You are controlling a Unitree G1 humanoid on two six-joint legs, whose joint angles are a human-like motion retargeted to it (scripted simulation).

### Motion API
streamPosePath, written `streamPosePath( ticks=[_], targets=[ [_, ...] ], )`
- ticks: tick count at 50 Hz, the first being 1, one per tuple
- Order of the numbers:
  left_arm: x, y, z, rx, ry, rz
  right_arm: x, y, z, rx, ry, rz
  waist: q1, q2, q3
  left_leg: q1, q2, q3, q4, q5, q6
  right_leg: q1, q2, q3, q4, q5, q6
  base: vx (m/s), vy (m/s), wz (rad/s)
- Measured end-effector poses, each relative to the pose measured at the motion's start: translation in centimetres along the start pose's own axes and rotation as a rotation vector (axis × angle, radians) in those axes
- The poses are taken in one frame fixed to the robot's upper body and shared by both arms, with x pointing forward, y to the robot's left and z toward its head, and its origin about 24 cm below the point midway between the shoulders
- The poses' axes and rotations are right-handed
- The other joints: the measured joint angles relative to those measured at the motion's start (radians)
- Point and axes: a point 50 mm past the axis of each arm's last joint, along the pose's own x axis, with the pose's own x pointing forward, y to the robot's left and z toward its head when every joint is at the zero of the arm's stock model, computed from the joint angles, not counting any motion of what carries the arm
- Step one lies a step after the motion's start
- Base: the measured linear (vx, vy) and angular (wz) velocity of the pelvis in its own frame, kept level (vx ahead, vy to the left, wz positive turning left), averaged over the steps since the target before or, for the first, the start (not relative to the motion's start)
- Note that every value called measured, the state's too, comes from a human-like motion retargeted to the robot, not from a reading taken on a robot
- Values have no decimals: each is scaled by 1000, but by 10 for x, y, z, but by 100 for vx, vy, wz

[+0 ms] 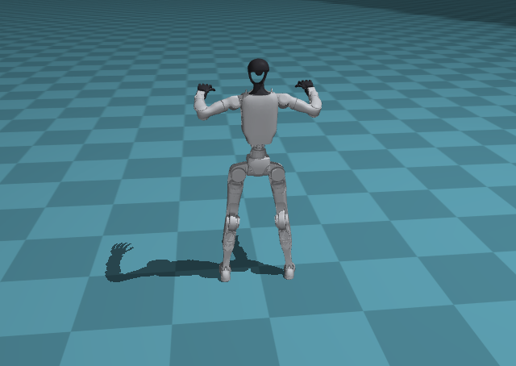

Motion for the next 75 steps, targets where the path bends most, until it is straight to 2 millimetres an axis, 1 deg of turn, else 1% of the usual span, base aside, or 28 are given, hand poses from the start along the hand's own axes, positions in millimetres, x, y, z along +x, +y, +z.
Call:
streamPosePath(
  ticks=[18,23,27,30,32,36,39,43,45,48,52,55,58,60,63,65,68,70,73,75],
  targets=[
    [2,-1,2,-24,-16,-4,2,-1,4,8,-21,-2,2,5,-1,-6,5,8,4,-5,-9,-11,5,8,3,2,4,0,0,0],
    [1,-7,2,-68,-14,-18,12,-1,11,3,-64,-8,-4,12,3,-3,9,19,4,-6,-8,-17,9,20,6,2,3,0,0,0],
    [2,-17,5,-119,-24,-35,25,1,24,10,-134,-24,-6,19,7,-1,16,34,4,-6,-6,-28,14,37,13,2,3,-1,-2,-16],
    [7,-29,6,-170,-21,3,37,5,36,51,-190,-100,-4,27,16,-1,21,48,13,-8,-1,-40,18,55,28,-1,0,-3,-4,-26],
    [11,-38,5,-210,-4,65,43,11,40,96,-198,-192,1,31,28,-7,24,56,26,-10,2,-52,21,67,42,-3,-1,-5,-4,-26],
    [20,-59,4,-270,62,232,52,26,49,156,-163,-409,11,33,66,-34,29,67,78,-16,9,-77,25,90,78,-10,-6,-8,-5,-22],
    [25,-75,10,-292,117,382,54,38,60,175,-139,-553,17,35,103,-67,30,68,138,-25,12,-94,25,102,102,-16,-11,-9,-4,-13],
    [22,-91,26,-332,186,588,45,50,74,234,-115,-704,33,41,153,-112,29,67,218,-38,12,-112,23,116,126,-23,-20,-7,0,-10],
    [15,-96,35,-352,233,682,34,55,76,267,-81,-764,44,43,174,-127,28,68,244,-42,13,-119,22,124,134,-26,-24,-1,3,-6],
    [-5,-105,40,-374,331,778,16,62,73,306,-7,-823,53,40,203,-137,25,74,261,-50,14,-132,19,137,151,-30,-29,-1,9,-13],
    [-35,-117,42,-386,455,812,-11,73,65,314,96,-845,46,27,235,-136,18,85,275,-70,22,-156,10,157,206,-47,-30,2,14,-12],
    [-48,-118,41,-351,474,790,-30,77,60,289,156,-833,40,16,263,-135,10,92,309,-98,25,-175,-2,171,274,-72,-27,3,16,-8],
    [-49,-104,40,-272,409,799,-41,71,57,228,155,-828,40,6,302,-140,0,99,389,-148,27,-192,-19,188,371,-119,-27,2,14,-7],
    [-44,-84,43,-219,330,860,-43,59,56,169,118,-851,44,2,327,-145,-4,104,460,-190,26,-199,-29,200,442,-157,-30,2,12,-8],
    [-32,-42,53,-156,163,1027,-36,30,60,71,15,-948,51,3,358,-152,-5,111,580,-255,26,-206,-40,217,555,-221,-38,1,9,-8],
    [-20,-10,62,-110,44,1152,-27,4,63,5,-59,-1049,55,10,380,-160,-1,113,668,-304,25,-213,-45,228,637,-269,-45,0,3,-4],
    [5,30,71,-23,-98,1226,-5,-34,74,-83,-169,-1161,50,21,397,-171,8,112,793,-370,29,-222,-48,238,757,-341,-60,0,0,0],
    [29,55,72,62,-147,1213,15,-59,82,-129,-224,-1211,43,25,409,-184,17,107,879,-413,32,-232,-49,242,840,-390,-72,0,0,0],
    [76,93,66,215,-153,1162,55,-95,98,-147,-292,-1269,27,24,433,-216,32,92,1005,-470,36,-257,-49,241,964,-458,-91,-4,-4,8],
    [112,111,60,292,-111,1092,87,-116,110,-165,-316,-1272,17,22,447,-240,38,80,1084,-503,40,-276,-52,240,1044,-500,-105,-7,-8,16]
  ],
)
